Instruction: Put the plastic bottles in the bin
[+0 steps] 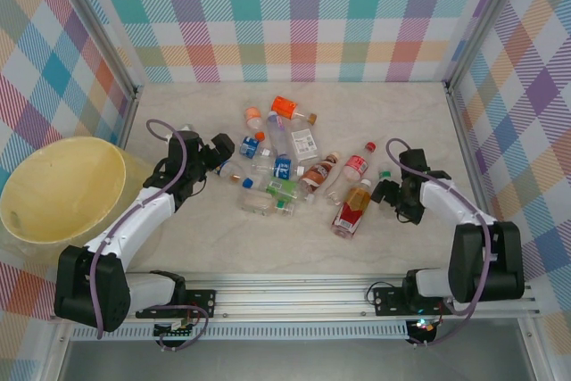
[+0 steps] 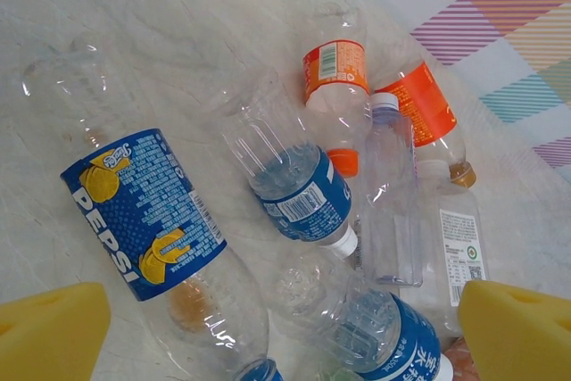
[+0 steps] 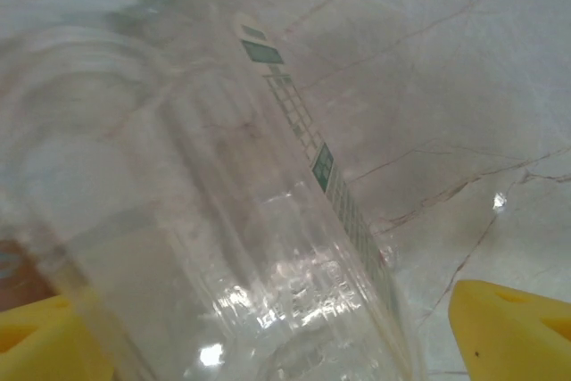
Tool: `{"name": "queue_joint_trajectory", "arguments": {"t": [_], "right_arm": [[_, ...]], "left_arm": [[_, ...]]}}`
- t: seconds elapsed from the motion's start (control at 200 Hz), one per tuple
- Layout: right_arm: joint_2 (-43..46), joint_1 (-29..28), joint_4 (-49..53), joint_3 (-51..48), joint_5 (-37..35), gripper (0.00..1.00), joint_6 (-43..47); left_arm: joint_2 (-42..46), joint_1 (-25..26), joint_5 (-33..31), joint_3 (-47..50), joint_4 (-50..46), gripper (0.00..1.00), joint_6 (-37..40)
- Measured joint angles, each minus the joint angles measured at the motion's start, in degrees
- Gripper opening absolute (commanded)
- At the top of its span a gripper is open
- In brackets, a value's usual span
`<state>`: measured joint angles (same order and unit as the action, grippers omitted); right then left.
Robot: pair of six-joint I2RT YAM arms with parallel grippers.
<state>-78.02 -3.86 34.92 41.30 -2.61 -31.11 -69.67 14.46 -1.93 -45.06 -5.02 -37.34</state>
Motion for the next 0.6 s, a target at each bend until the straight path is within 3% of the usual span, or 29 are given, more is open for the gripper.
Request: {"name": "queue_joint_trajectory", "arguments": {"t": [0.18, 0.35, 0.47, 0.5, 0.6], "right_arm": [[-2.89, 0.00, -1.75, 0.00, -0.92, 0.76, -1.57], [-2.75, -0.02, -3.04, -0.02, -2.64, 0.69, -1.86], [-2.08, -0.31, -3.50, -0.07, -3.15, 0.88, -1.84], [-2.05, -0.33, -3.56, -0.04, -3.13, 1.00, -1.51], [-2.08, -0.72, -1.64, 0.59, -4.26, 1.00, -2.01]], "left_arm": [[0.00, 0.46, 0.57, 0.02, -0.68, 1.00, -0.24], [0.00, 0.83, 2.47, 0.02, -0.61, 1.00, 0.52], [0.00, 2.12, 3.65, 0.02, -0.59, 1.00, 1.68], [-0.02, 2.38, 3.87, 0.02, -0.59, 1.00, 1.97], [-0.09, 2.78, 4.33, 0.02, -0.59, 1.00, 2.47]]}}
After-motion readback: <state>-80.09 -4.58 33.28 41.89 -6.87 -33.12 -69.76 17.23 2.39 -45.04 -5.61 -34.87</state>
